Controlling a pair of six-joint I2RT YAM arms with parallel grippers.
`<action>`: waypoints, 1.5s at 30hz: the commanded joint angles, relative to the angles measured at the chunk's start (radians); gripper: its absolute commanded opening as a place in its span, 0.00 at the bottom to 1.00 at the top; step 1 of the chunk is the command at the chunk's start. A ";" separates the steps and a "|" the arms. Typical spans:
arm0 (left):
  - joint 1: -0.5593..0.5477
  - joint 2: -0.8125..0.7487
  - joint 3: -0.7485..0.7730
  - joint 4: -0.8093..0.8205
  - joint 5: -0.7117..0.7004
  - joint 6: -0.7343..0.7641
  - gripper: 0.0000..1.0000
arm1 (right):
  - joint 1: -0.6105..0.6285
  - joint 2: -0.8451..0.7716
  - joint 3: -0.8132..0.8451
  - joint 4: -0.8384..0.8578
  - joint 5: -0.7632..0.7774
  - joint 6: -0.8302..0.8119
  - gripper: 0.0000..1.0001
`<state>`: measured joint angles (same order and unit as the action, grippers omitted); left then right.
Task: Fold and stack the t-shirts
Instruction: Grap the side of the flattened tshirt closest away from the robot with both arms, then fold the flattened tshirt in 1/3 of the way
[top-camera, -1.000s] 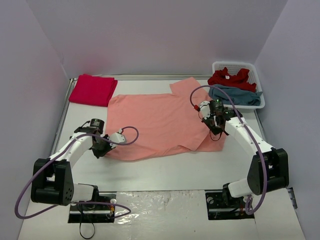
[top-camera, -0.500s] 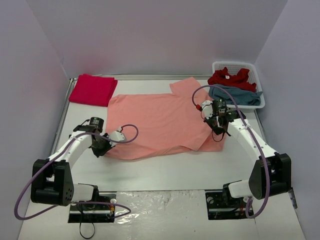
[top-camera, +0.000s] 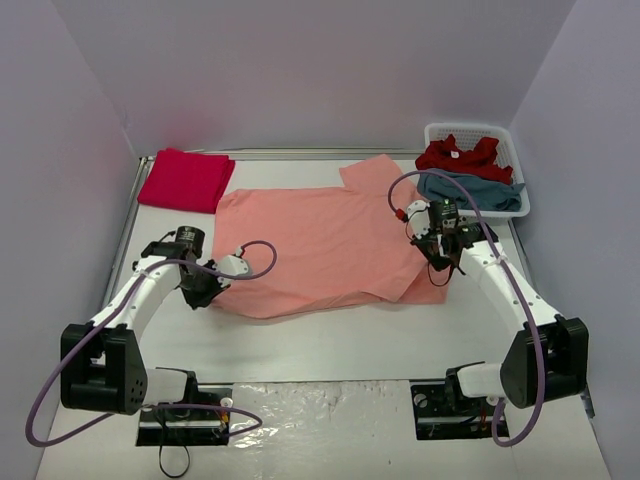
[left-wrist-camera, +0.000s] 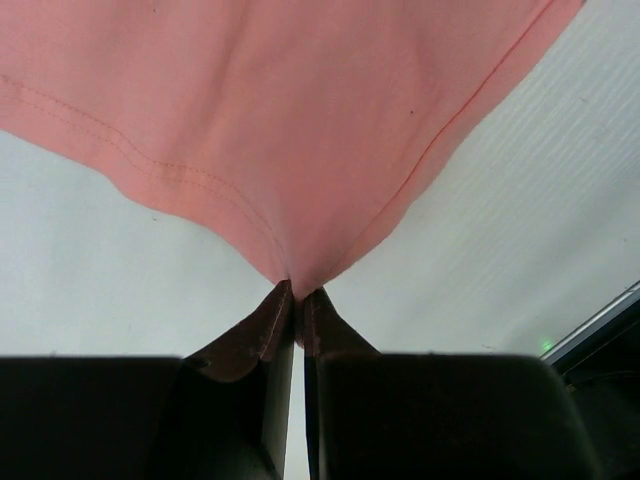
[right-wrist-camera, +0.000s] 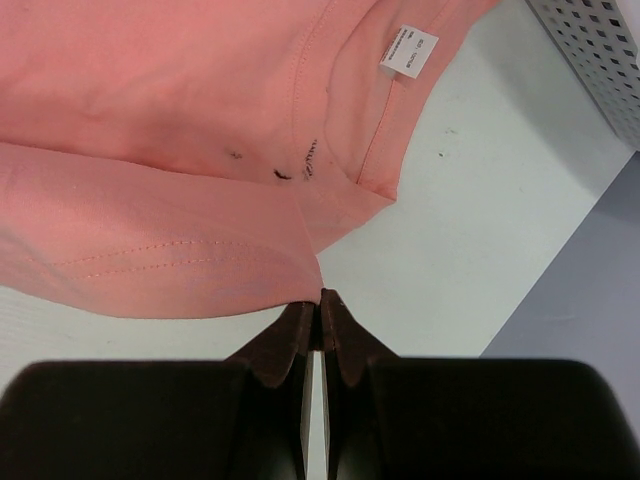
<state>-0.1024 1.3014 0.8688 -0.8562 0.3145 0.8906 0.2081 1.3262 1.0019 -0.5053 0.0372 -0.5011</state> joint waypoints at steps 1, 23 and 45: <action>0.013 -0.030 0.062 -0.064 0.018 0.033 0.02 | -0.012 -0.035 0.036 -0.052 0.009 -0.004 0.00; 0.032 0.056 0.188 -0.087 -0.012 0.019 0.02 | -0.050 0.074 0.253 -0.075 0.109 0.006 0.00; 0.044 0.096 0.217 -0.222 0.051 0.139 0.02 | -0.052 0.163 0.287 -0.081 0.069 0.010 0.00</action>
<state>-0.0635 1.4136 1.0870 -0.9852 0.3344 0.9619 0.1642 1.4982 1.2858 -0.5583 0.1051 -0.4973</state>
